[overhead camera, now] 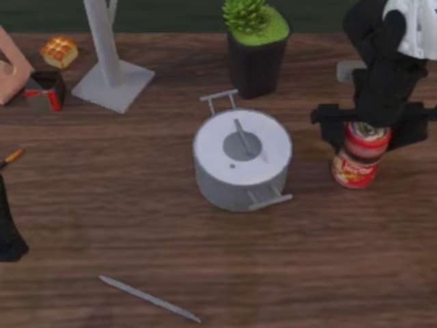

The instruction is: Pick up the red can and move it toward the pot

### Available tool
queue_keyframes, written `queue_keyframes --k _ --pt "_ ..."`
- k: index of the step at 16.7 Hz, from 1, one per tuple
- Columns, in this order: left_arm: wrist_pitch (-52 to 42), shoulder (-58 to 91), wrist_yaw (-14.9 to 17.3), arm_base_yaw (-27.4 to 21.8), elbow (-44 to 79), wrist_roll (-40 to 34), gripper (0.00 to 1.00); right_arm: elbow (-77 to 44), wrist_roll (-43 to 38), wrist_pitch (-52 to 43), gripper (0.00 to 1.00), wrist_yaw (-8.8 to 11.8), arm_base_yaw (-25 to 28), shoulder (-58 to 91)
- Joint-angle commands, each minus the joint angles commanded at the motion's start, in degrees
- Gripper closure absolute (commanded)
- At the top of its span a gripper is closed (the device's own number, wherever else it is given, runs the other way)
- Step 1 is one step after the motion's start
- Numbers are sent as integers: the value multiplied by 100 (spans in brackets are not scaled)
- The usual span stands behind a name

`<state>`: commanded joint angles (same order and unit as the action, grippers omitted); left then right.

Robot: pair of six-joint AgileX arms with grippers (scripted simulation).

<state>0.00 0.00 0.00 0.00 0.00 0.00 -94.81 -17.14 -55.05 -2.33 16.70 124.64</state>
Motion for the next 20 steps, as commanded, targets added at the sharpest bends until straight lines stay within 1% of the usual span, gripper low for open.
queue_keyframes --k 1,14,15,20 --pt "0 0 0 0 0 0 0 0 0 0 100 0 0 0" --pt "0 0 0 0 0 0 0 0 0 0 2 0 0 0" --pt "0 0 0 0 0 0 0 0 0 0 0 0 0 0" --pt "0 0 0 0 0 0 0 0 0 0 0 0 0 0"
